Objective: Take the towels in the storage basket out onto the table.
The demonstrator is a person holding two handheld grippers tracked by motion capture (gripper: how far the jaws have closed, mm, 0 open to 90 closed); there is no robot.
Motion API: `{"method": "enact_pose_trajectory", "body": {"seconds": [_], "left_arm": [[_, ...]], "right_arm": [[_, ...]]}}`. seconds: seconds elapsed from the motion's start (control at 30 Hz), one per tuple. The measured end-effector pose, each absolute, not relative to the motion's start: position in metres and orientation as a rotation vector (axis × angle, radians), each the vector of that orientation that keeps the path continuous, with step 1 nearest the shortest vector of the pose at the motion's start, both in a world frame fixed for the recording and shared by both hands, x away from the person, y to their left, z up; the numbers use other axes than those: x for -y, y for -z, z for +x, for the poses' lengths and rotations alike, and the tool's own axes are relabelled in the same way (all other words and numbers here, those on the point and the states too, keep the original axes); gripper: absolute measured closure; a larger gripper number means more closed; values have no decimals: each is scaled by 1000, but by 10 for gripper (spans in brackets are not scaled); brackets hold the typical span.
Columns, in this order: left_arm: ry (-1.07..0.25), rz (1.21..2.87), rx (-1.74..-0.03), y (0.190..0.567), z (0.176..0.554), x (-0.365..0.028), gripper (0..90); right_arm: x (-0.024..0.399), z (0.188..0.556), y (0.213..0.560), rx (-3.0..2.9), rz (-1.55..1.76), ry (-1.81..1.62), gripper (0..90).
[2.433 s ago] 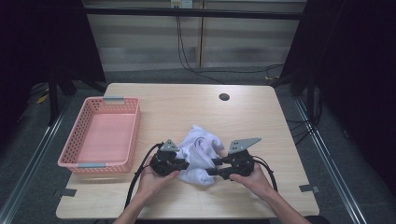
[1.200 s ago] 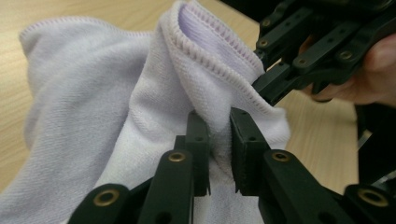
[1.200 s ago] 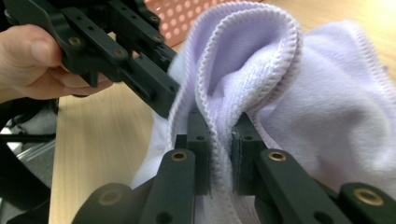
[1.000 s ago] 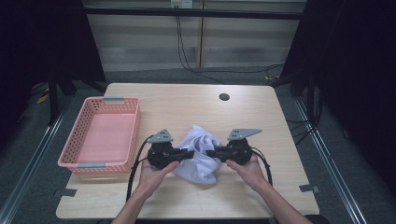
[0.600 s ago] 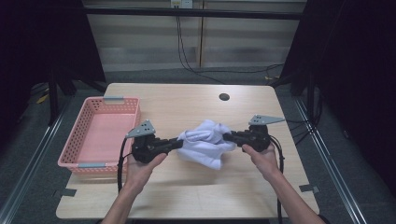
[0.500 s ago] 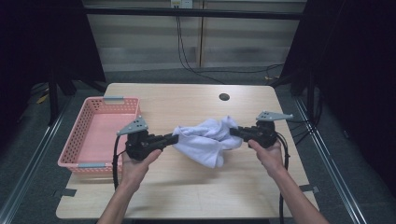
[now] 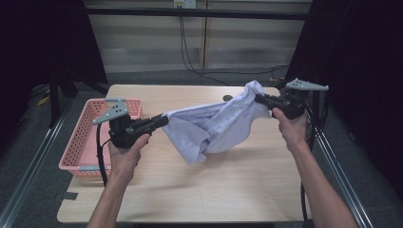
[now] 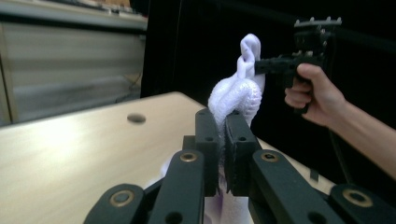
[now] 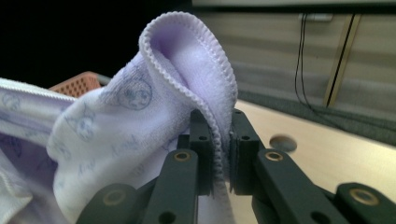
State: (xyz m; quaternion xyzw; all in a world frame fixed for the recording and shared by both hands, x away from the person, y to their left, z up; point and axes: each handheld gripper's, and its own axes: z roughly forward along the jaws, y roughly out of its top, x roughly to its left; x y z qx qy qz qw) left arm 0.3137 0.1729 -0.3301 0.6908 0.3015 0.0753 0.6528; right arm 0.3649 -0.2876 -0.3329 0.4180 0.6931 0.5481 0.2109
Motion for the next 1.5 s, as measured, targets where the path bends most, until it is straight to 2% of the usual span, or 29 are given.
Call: {"method": "enact_pose_trajectory", "body": {"seconds": [0.13,0.2,0.3,0.4,0.47,0.53,0.57,0.67,0.7,0.83,0.93,1.0,1.13,1.23,1.33,1.43,1.5], "left_arm": [[-194,1561,-639,313,310,-168,859],[-204,1612,-644,319,308,-163,859],[-156,1669,-708,348,312,-159,858],[-64,1724,-773,386,318,-159,847],[-32,1745,-805,401,319,-160,774],[-49,1778,-837,407,318,-160,706],[-48,1778,-848,408,317,-161,661],[-64,1760,-843,406,313,-164,535],[-61,1752,-827,405,311,-163,519],[-124,1812,-783,405,302,-153,507],[-104,1816,-748,406,300,-151,511],[-66,1842,-745,413,303,-147,550],[21,1924,-749,446,311,-128,577],[52,2012,-756,469,317,-113,500],[85,2056,-748,483,321,-106,413],[101,2076,-742,490,320,-103,389],[113,2105,-728,493,317,-98,365]], "right_arm": [[294,373,303,-1835,1146,-1597,833],[296,378,299,-1827,1148,-1580,828],[298,388,319,-1875,1206,-1528,791],[300,396,360,-1925,1302,-1444,707],[304,399,384,-1918,1372,-1376,634],[308,400,401,-1958,1418,-1371,526],[309,400,405,-1975,1423,-1336,505],[313,392,406,-1953,1403,-1382,479],[314,389,405,-1958,1394,-1391,474],[299,365,408,-2049,1335,-1417,453],[281,340,418,-2123,1276,-1441,459],[271,325,427,-2182,1251,-1454,466],[254,305,449,-2280,1221,-1483,569],[240,305,467,-2372,1209,-1440,571],[230,317,485,-2410,1225,-1326,486],[227,333,494,-2376,1264,-1280,406],[225,343,498,-2355,1271,-1314,383]]}}
